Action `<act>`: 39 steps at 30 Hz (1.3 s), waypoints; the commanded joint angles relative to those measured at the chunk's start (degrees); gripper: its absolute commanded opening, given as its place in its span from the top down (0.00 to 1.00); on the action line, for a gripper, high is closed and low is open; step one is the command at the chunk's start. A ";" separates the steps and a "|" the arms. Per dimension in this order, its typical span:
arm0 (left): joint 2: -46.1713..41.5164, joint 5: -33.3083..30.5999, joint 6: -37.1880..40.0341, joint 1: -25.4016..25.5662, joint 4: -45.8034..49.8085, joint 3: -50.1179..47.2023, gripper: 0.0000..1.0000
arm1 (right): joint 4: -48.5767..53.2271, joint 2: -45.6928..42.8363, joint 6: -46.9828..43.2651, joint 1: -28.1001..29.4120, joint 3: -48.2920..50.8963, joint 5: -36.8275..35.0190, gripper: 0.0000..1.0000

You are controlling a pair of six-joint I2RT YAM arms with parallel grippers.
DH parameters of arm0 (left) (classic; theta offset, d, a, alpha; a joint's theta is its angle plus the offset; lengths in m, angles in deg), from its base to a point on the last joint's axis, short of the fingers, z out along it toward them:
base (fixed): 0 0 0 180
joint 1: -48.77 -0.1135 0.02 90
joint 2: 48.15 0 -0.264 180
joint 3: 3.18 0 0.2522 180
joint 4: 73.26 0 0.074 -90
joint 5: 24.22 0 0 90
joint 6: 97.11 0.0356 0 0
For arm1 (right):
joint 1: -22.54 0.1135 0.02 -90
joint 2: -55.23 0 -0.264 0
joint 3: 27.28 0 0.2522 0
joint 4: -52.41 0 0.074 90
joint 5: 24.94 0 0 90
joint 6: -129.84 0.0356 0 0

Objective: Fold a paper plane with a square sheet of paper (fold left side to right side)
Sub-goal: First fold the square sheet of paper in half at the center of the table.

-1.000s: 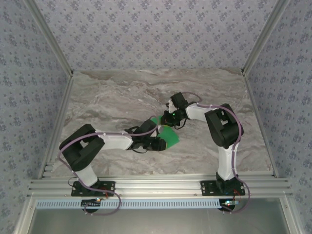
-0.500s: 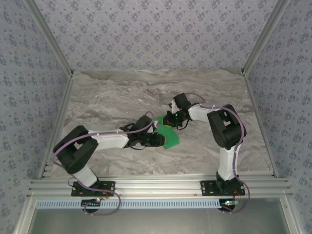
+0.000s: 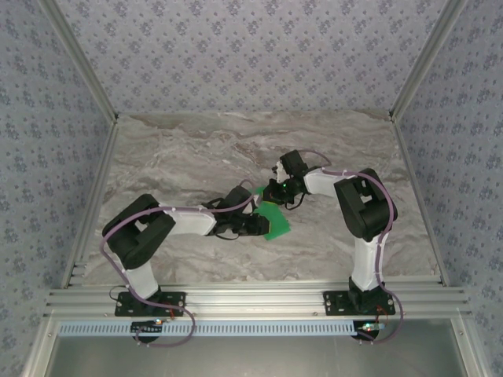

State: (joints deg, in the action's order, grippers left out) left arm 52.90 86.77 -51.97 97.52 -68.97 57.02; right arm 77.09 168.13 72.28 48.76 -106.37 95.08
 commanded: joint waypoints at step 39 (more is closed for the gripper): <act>-0.47 -0.57 1.80 6.49 -0.76 -2.32 0.74 | 6.92 1.79 0.31 -0.56 2.33 -5.92 0.90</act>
State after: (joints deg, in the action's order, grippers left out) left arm 53.60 83.93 -50.07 101.41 -72.07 56.63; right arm 77.11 168.11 72.39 48.76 -106.32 95.08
